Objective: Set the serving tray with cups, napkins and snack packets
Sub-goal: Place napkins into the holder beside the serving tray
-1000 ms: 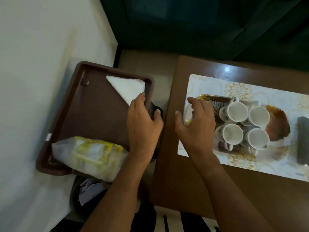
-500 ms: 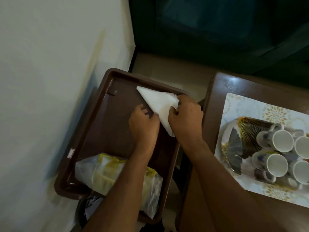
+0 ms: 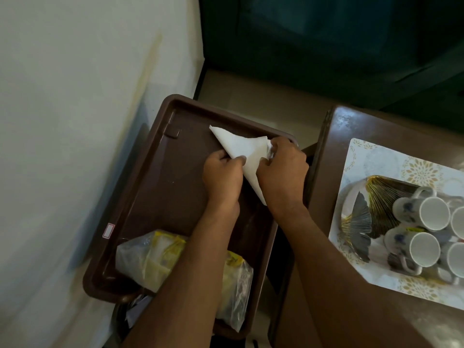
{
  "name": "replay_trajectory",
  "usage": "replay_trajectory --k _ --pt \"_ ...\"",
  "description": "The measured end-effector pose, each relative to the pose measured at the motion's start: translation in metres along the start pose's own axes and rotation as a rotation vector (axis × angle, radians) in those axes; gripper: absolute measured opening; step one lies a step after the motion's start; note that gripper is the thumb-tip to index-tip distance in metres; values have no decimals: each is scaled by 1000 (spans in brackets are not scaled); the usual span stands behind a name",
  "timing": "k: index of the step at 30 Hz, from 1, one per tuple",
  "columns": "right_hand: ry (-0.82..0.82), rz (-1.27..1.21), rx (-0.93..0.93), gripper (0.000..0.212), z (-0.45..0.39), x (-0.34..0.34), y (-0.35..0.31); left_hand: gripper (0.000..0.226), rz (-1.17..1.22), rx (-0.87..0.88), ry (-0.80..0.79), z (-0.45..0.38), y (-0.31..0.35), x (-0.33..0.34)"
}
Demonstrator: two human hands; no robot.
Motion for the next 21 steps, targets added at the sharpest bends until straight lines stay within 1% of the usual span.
replay_trajectory --k 2,4,9,12,16,19,21 --pt "19 -49 14 37 1 -1 1 17 13 -3 -13 2 0 0" --pt "29 -125 25 40 4 -1 1 17 49 2 -33 4 -1 -1" --pt "28 -277 61 45 8 -5 8 20 295 -37 -85 9 -3 -7" --pt "-16 -349 96 48 11 -9 16 24 394 -64 -97 10 -6 -14" --pt "-61 -471 122 39 19 -11 16 30 368 -3 -112 13 -6 -21" --pt "-183 -627 136 44 27 -8 12 35 343 43 -163 18 -8 -21" --pt "-195 -638 114 42 30 -8 12 34 299 58 -191 21 -9 -20"
Point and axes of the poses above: each hand's wrist, its own z-axis away from the middle knuckle, its own x-axis out of the palm, y = z × x, the point moved 2 cm from there along -z, towards the middle knuckle, and after that the axes turned 3 degrees about z, right-handed, at the moved point
